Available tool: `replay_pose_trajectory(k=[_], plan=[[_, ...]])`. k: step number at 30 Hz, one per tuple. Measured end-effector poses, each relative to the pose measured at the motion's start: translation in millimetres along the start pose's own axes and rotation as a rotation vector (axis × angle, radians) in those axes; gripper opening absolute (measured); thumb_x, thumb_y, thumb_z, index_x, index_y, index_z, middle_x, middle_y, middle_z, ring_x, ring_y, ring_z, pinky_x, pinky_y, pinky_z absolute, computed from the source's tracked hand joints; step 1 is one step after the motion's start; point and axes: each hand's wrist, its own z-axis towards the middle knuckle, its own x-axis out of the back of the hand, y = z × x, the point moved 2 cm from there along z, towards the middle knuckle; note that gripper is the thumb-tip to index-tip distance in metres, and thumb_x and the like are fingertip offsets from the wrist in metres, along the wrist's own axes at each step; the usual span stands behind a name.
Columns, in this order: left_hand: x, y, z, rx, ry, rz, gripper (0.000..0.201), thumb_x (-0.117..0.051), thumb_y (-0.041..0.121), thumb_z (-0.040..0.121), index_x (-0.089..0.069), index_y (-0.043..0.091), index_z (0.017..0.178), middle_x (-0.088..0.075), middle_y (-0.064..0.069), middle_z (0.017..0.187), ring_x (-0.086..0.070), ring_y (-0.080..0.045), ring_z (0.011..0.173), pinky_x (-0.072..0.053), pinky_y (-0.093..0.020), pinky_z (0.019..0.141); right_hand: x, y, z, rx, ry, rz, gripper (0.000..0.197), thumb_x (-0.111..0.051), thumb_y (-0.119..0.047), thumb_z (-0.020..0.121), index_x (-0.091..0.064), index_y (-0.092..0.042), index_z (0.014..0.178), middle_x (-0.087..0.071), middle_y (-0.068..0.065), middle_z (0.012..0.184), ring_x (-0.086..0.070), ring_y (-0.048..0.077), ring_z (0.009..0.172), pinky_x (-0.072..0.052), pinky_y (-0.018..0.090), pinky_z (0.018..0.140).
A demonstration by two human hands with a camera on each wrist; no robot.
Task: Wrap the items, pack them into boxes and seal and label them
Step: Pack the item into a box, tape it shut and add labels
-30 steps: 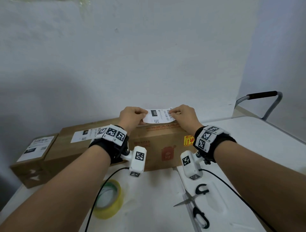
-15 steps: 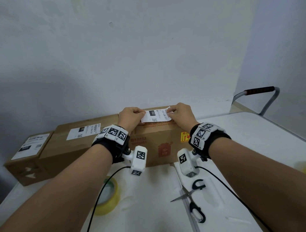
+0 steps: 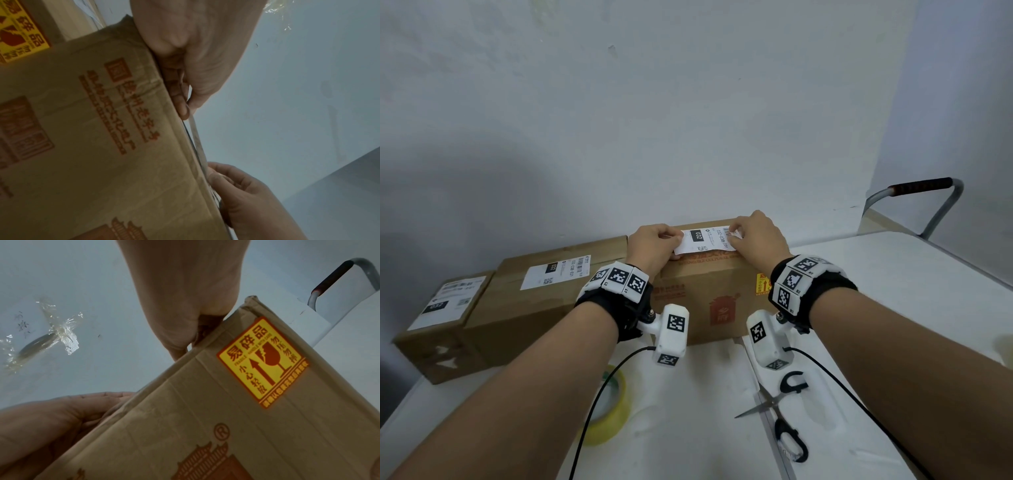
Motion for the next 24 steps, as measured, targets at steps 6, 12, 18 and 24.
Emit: replay_pose_trajectory(k=[6, 12, 18, 24], plan=[[-0.7, -1.8, 1.3, 0.005, 0.002, -0.017, 0.009, -0.066, 0.017, 0.092, -0.075, 0.016, 0.094, -0.072, 0.002, 0.095, -0.066, -0.007, 0.061, -0.045, -0.008, 0.050, 9.2, 12.4, -9.7, -0.035, 0.082, -0.014, 0.023, -0.047, -0.025, 0.097, -0.067, -0.018, 0.106, -0.051, 0.008, 0.111, -0.059, 0.028, 0.093, -0.047, 0.034, 0.077], [-0.8, -3.2, 2.2, 0.014, 0.000, -0.039, 0.011, -0.065, 0.014, 0.093, -0.074, 0.011, 0.097, -0.072, -0.002, 0.097, -0.064, -0.007, 0.064, -0.040, -0.007, 0.043, 3.1, 5.9, -14.6, 0.120, 0.030, -0.175, 0.036, -0.042, -0.015, 0.097, -0.056, -0.019, 0.130, -0.048, 0.002, 0.133, -0.040, 0.024, 0.123, -0.034, 0.037, 0.096], [-0.5, -2.6, 3.2, 0.019, -0.003, -0.022, 0.010, -0.067, 0.019, 0.091, -0.075, 0.016, 0.095, -0.073, 0.001, 0.097, -0.068, -0.012, 0.068, -0.053, -0.016, 0.062, -11.4, -8.7, -18.3, 0.211, -0.223, -0.240, 0.064, -0.016, -0.054, 0.101, -0.035, -0.016, 0.148, -0.033, 0.001, 0.156, -0.023, 0.015, 0.145, -0.015, 0.039, 0.117], [-1.4, -2.8, 4.9, 0.036, -0.010, -0.026, 0.010, -0.067, 0.017, 0.091, -0.075, 0.014, 0.095, -0.073, -0.001, 0.095, -0.067, -0.009, 0.065, -0.047, -0.011, 0.051, -15.1, -12.6, -20.7, 0.139, -0.280, -0.304, 0.071, -0.009, -0.060, 0.098, -0.018, -0.019, 0.155, -0.015, -0.003, 0.162, -0.010, 0.016, 0.149, -0.007, 0.041, 0.120]])
